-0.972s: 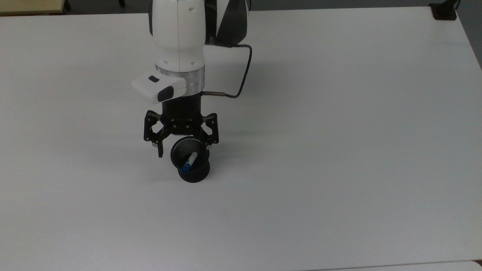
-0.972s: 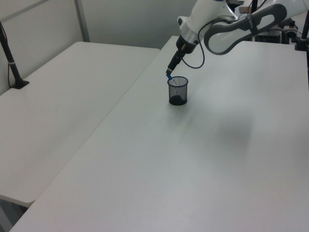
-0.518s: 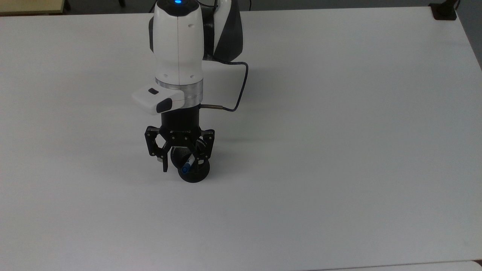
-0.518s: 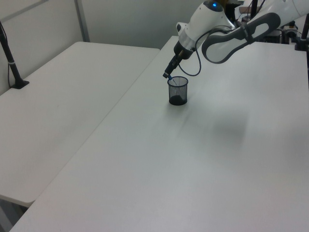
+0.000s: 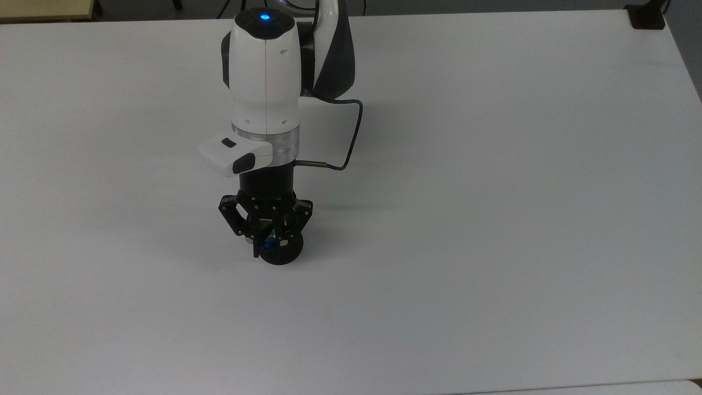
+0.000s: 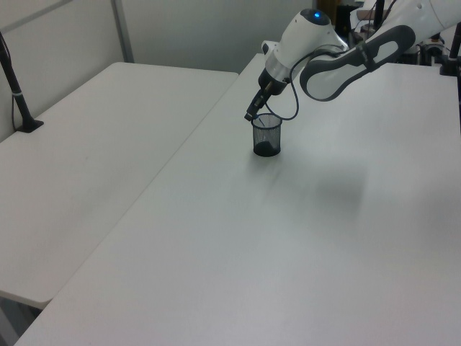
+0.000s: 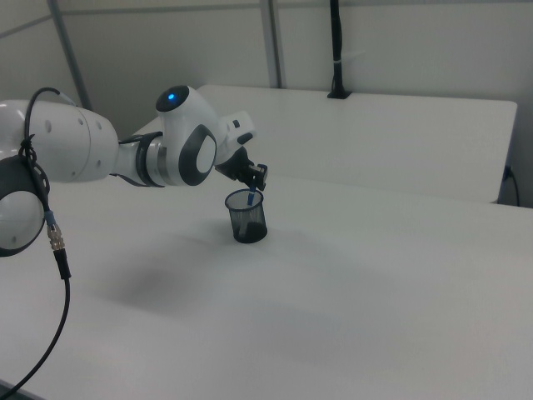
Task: Remove the marker
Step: 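Lower the open gripper onto the marker top and close on it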
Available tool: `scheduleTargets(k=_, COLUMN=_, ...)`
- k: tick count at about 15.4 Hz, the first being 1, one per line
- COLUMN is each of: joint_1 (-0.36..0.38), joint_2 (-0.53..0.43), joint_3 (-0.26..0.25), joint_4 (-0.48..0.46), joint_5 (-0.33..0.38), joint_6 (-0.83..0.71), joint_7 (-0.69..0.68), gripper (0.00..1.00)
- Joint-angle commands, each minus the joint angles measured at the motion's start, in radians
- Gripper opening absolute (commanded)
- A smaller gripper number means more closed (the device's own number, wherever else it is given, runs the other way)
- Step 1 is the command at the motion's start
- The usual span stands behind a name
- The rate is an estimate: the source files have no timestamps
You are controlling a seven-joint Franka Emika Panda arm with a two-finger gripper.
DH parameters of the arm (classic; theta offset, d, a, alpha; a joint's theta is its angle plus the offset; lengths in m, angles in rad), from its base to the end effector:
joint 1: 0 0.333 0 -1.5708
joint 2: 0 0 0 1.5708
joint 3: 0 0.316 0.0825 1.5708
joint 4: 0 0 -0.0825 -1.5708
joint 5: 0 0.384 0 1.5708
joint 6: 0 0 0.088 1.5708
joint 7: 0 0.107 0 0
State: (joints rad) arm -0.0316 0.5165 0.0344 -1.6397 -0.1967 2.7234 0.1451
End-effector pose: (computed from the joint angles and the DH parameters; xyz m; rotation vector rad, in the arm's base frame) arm 0.7247 0.0052 0.3804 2.9461 0.0071 0.8680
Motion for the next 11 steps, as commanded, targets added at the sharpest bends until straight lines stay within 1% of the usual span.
scheduleTargets(k=1, joint_1=0.012, joint_2=-0.003, joint_3=-0.010, joint_4=0.003, joint_5=-0.024, joint_6=0.013, joint_7=0.071, gripper=0.24)
scheduleTargets(k=4, joint_1=0.012, joint_2=-0.022, joint_3=-0.010, joint_4=0.003, joint_5=-0.024, joint_6=0.010, joint_7=0.071, gripper=0.23)
scheduleTargets(k=6, joint_1=0.010, joint_2=-0.045, joint_3=-0.010, joint_4=0.003, joint_5=-0.024, joint_6=0.007, joint_7=0.068, gripper=0.20)
scheduleTargets(k=9, joint_1=0.010, joint_2=-0.059, joint_3=-0.010, joint_4=-0.002, joint_5=-0.026, joint_6=0.001, joint_7=0.064, gripper=0.20)
scheduleTargets(k=10, joint_1=0.010, joint_2=-0.055, joint_3=-0.010, joint_4=-0.009, joint_5=-0.026, joint_6=-0.001, joint_7=0.065, gripper=0.34)
scheduleTargets(k=11, joint_1=0.010, joint_2=-0.055, joint_3=-0.010, joint_4=-0.017, joint_5=-0.029, joint_6=-0.002, joint_7=0.064, gripper=0.38)
